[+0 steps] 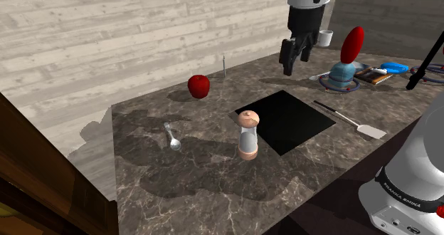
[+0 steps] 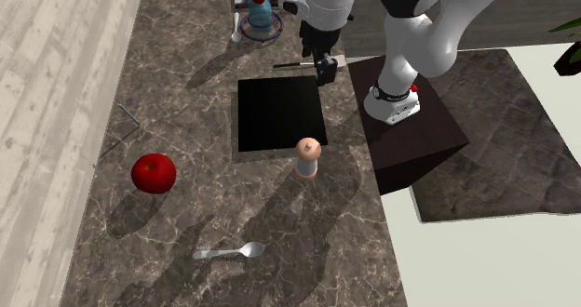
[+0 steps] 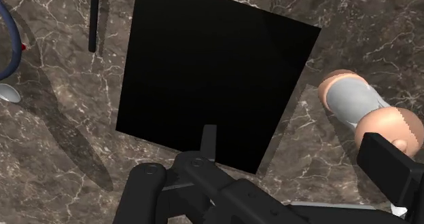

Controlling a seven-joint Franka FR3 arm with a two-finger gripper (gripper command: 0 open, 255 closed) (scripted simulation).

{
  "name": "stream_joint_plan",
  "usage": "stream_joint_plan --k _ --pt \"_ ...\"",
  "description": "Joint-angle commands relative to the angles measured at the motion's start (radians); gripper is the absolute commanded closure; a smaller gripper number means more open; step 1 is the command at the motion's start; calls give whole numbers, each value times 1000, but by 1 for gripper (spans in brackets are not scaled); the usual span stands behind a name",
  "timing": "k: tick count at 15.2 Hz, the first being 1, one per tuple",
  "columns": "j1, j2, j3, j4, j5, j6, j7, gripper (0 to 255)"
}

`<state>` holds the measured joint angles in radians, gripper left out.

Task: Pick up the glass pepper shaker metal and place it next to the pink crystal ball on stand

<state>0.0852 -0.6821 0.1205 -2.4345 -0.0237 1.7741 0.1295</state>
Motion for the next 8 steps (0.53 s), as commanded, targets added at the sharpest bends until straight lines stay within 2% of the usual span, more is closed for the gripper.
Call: stream_joint_plan --k 1,8 --pt "15 28 38 -9 9 37 34 0" --pt "57 179 185 -11 18 180 169 0"
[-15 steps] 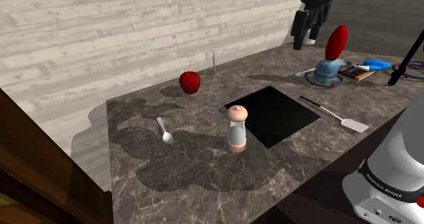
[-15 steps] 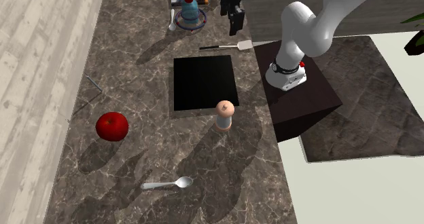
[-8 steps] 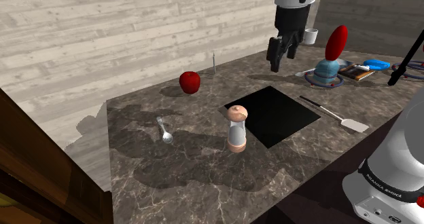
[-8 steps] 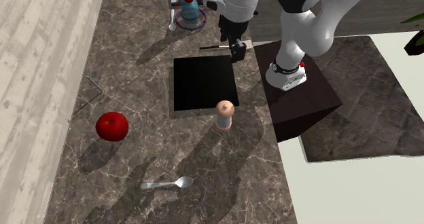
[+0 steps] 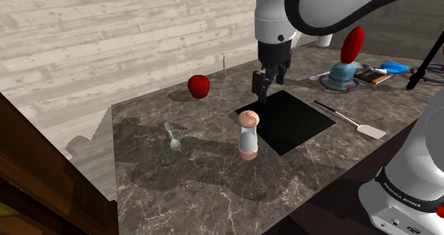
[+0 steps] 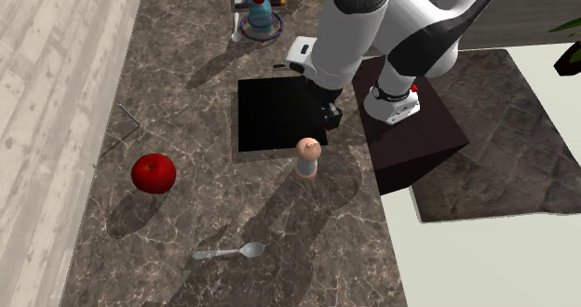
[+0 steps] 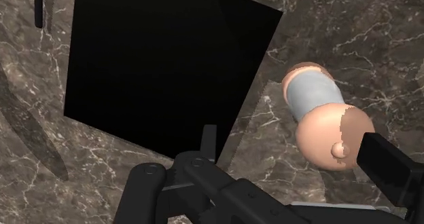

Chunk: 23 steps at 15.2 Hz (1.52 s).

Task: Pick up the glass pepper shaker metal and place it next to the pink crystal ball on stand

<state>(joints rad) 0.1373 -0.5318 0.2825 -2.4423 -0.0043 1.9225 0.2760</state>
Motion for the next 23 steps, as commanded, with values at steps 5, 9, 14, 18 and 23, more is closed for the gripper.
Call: stream_joint_plan --k 5,9,14,18,23 --pt "18 173 128 31 -34 124 134 0" --pt "15 191 132 3 -42 169 141 0" --pt "7 219 135 -37 -56 235 151 0" --pt "7 219 135 -37 -56 235 151 0" --pt "7 219 135 -37 -56 235 151 255"
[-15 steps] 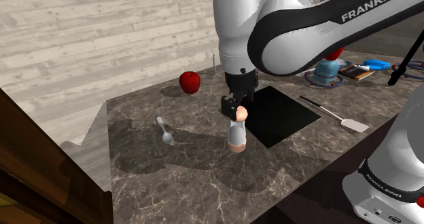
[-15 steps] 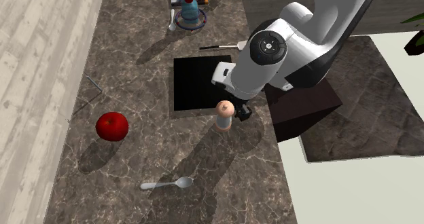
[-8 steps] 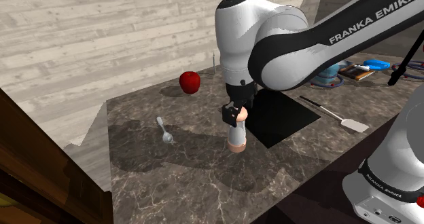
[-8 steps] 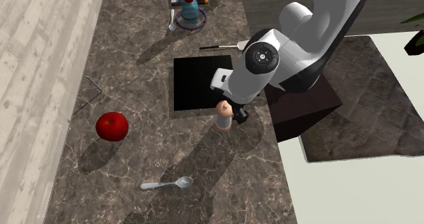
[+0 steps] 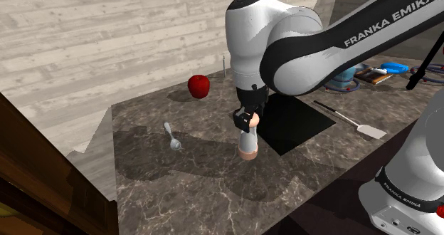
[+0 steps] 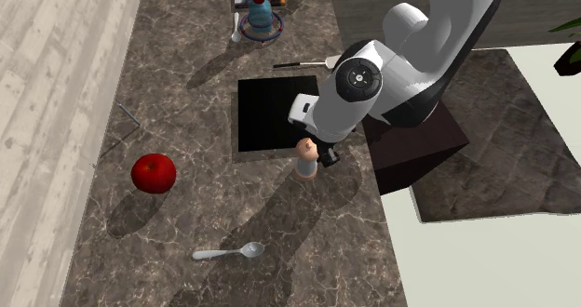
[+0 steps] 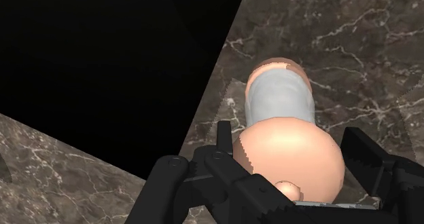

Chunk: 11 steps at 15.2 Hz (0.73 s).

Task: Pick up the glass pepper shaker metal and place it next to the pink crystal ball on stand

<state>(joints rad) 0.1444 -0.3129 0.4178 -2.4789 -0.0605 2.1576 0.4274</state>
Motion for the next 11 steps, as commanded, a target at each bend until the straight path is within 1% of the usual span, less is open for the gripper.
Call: stream_joint_plan --k 1,8,11 --pt "0 0 0 0 0 0 0 255" --pt "0 0 0 0 0 0 0 255" --pt "3 -21 -7 23 9 -43 -13 255"
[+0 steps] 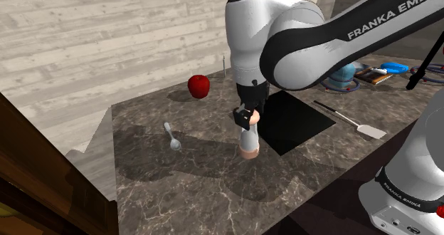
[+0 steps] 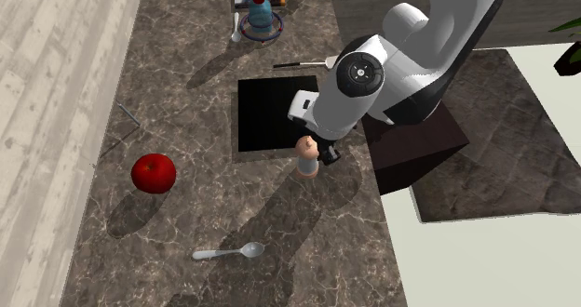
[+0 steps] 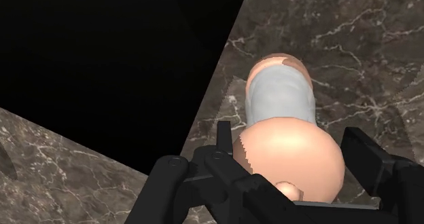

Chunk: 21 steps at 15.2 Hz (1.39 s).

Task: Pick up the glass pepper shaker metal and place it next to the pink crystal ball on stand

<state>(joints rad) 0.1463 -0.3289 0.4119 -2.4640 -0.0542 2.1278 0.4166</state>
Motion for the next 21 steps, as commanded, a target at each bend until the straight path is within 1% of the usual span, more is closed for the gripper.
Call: stream_joint_plan --k 1,11,21 --pt "2 -12 -3 17 5 -28 -6 255" --pt "7 -62 -22 111 21 -168 -39 255" --pt "5 -87 -37 225 25 -304 -63 255"
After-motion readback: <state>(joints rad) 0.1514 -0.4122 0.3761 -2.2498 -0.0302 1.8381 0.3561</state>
